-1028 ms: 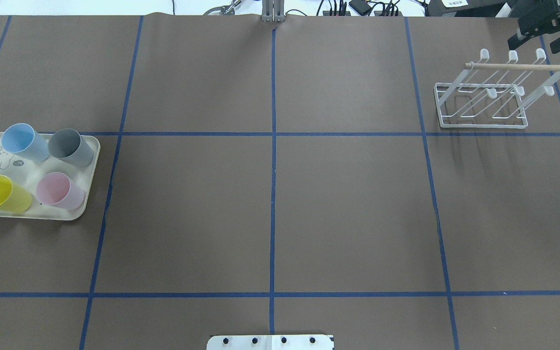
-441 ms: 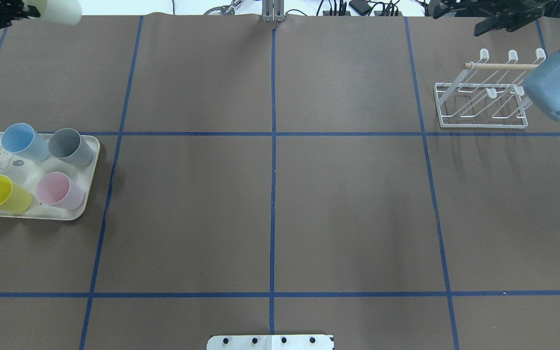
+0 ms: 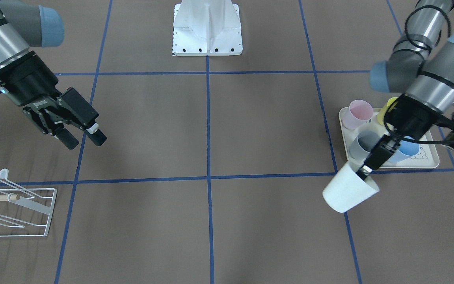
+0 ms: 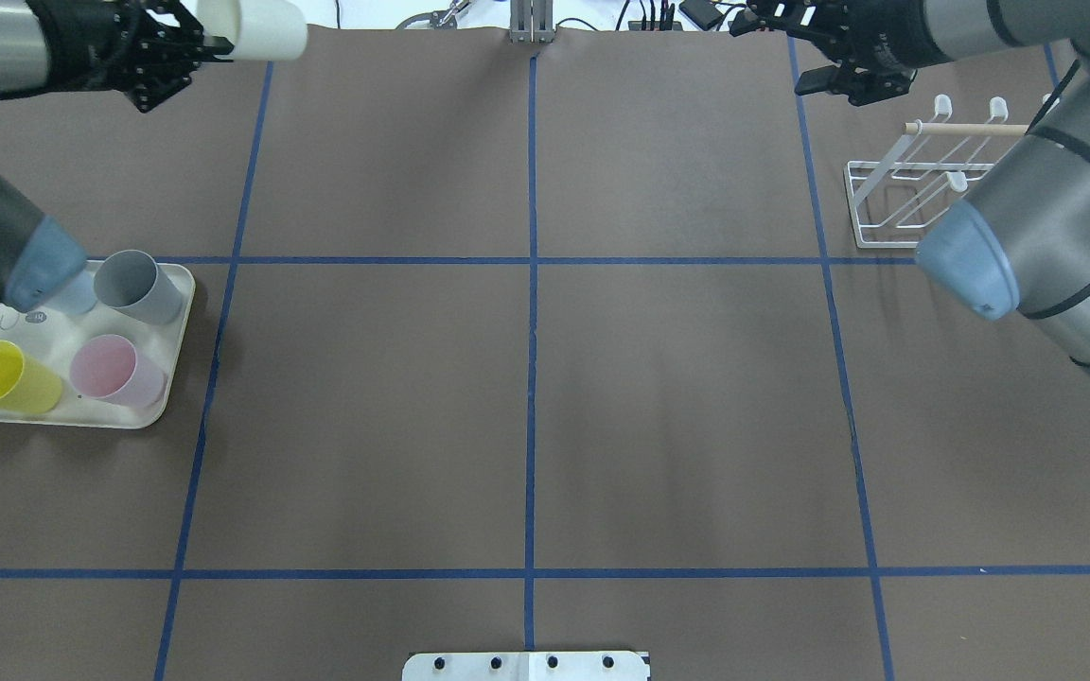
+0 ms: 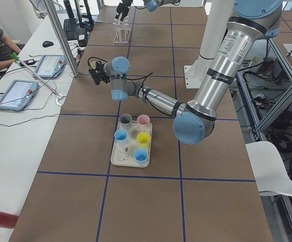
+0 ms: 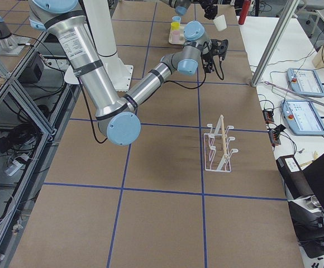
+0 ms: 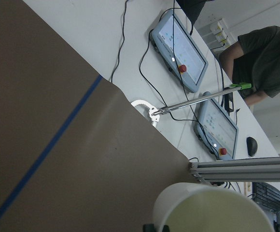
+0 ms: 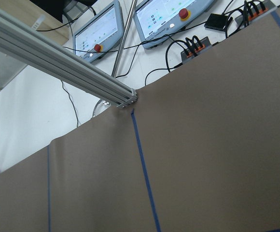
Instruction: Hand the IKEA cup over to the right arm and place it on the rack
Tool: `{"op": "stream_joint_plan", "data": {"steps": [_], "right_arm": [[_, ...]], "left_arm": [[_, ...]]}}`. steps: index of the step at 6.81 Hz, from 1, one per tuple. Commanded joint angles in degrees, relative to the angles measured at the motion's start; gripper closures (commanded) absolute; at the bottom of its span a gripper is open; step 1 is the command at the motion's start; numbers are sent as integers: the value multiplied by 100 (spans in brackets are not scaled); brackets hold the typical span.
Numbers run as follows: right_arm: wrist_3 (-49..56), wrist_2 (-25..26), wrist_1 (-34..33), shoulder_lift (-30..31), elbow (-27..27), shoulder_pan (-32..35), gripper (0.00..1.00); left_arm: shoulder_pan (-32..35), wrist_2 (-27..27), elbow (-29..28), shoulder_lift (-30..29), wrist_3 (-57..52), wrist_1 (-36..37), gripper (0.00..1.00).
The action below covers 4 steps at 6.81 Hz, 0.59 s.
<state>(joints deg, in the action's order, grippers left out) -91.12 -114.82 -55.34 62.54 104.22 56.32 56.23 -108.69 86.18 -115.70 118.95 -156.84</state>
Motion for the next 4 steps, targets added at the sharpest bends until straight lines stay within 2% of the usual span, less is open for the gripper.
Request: {"op": "stream_joint_plan", "data": {"steps": [1, 2, 3, 4], "right_arm": [[-983, 205, 723, -31, -33, -165, 0], [-1178, 275, 926, -40, -25, -252, 0], [-1267, 754, 1207, -49, -25, -514, 0], [-1868, 1246, 1592, -145, -33, -803, 1]], "left_arm": [[-927, 1318, -13, -364, 1676, -704, 100], [-1095, 1646, -92, -400, 2206, -1108, 100], [-1228, 1806, -284, -557, 2577, -1477, 100], [-1394, 2017, -512, -837, 2946, -1655, 100]]}}
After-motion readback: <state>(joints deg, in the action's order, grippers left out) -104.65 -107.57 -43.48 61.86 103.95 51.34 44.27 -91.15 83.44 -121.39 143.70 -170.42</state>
